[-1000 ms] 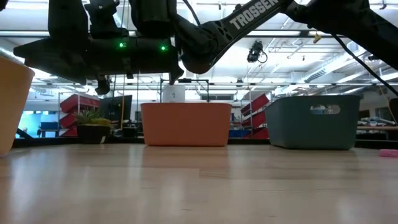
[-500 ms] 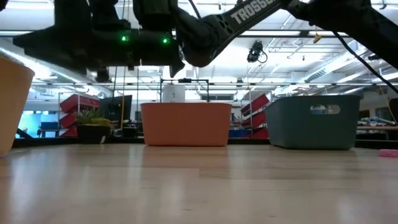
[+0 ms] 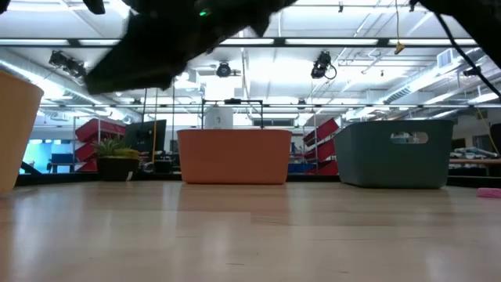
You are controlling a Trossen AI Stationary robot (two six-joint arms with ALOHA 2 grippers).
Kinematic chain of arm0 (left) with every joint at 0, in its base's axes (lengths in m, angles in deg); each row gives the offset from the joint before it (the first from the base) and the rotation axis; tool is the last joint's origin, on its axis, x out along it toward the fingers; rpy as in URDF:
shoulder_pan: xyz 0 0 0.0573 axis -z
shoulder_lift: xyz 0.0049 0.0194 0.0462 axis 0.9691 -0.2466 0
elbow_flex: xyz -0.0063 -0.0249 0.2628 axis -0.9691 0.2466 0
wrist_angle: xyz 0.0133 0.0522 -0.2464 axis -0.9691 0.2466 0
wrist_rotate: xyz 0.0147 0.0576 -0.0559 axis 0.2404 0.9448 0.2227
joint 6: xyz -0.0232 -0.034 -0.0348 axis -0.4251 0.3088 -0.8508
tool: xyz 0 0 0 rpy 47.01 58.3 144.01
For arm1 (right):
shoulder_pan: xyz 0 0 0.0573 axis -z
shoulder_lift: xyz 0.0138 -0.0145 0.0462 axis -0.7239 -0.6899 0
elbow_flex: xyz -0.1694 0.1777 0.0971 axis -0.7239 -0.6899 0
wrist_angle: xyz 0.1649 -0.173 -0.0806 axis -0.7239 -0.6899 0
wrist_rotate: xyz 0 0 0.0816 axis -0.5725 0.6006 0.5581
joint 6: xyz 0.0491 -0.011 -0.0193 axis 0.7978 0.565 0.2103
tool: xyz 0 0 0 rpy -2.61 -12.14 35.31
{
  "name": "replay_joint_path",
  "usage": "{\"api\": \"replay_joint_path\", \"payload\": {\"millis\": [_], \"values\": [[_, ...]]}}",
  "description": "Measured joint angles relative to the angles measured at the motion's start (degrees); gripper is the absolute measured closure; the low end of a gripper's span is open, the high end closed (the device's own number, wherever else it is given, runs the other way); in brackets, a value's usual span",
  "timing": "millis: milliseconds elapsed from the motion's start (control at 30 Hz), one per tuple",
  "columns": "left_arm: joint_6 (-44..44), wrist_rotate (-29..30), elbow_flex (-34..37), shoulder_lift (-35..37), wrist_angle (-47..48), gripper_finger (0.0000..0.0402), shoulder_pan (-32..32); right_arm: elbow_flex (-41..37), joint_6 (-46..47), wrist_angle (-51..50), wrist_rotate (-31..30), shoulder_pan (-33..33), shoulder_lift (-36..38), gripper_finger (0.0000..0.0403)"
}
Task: Sort candy
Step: Put the pink candy into the yellow bin
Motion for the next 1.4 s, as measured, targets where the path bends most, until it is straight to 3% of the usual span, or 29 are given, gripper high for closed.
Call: {"api": "replay_joint_path", "payload": {"millis": [200,333,533,867,1167,1400], "values": [[0.0,0.0,0.0,0.0,0.1,0.0335,0.0,0.0,0.0,-28.4,-0.6,-0.4,4.6,0.029],[0.0,0.0,0.0,0.0,0.2,0.0335,0.0,-2.0,1.8,-38.5,-0.7,-0.4,6.4,0.0291],[0.0,0.0,0.0,0.0,0.5,0.0335,0.0,-14.9,5.2,-37.2,-4.3,-0.4,13.8,0.0294],[0.0,0.0,0.0,0.0,0.4,0.0335,0.0,-45.1,19.4,-23.1,-11.8,-1.4,34.7,0.03],[0.0,0.0,0.0,0.0,0.8,0.0335,0.0,-65.1,36.7,-22.8,-18.2,-7.6,54.0,0.03],[0.0,0.0,0.0,0.0,0.8,0.0335,0.0,-76.1,47.9,-23.0,-23.9,-13.8,68.2,0.03]]}}
